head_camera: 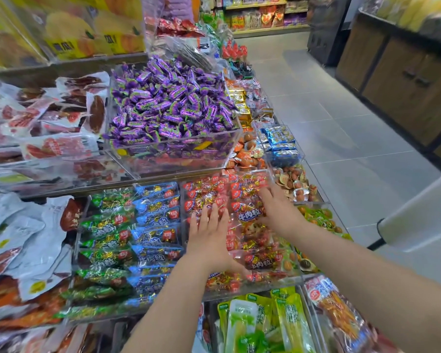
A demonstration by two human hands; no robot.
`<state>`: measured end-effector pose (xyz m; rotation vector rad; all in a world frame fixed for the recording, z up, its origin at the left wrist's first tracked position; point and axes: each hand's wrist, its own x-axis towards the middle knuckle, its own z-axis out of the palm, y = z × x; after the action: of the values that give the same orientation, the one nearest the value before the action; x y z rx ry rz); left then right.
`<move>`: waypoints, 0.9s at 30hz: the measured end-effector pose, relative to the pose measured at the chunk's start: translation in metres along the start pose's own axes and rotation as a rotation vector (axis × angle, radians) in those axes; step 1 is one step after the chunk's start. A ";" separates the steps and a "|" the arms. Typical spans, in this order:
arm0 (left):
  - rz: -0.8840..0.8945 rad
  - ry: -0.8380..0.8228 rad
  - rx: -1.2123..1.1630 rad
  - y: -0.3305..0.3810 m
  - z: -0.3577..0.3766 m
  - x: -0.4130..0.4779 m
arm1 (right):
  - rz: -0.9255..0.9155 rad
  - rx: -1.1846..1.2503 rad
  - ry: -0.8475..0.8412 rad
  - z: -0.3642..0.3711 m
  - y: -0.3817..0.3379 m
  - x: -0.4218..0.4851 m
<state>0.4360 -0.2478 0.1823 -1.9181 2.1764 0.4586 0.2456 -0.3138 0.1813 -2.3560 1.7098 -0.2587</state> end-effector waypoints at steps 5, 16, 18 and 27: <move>-0.034 0.062 -0.019 -0.003 0.005 0.005 | -0.181 -0.382 -0.083 0.018 -0.009 0.002; -0.140 -0.127 -0.004 -0.010 0.007 0.013 | -0.251 -0.510 -0.088 0.031 -0.001 0.041; -0.151 -0.135 0.012 -0.009 0.007 0.014 | -0.214 -0.510 -0.074 0.037 -0.001 0.038; -0.183 -0.140 0.071 -0.008 0.006 0.017 | -0.118 -0.494 -0.167 0.040 -0.004 0.044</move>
<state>0.4409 -0.2626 0.1698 -1.9613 1.8858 0.4610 0.2732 -0.3517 0.1447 -2.7240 1.7062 0.3781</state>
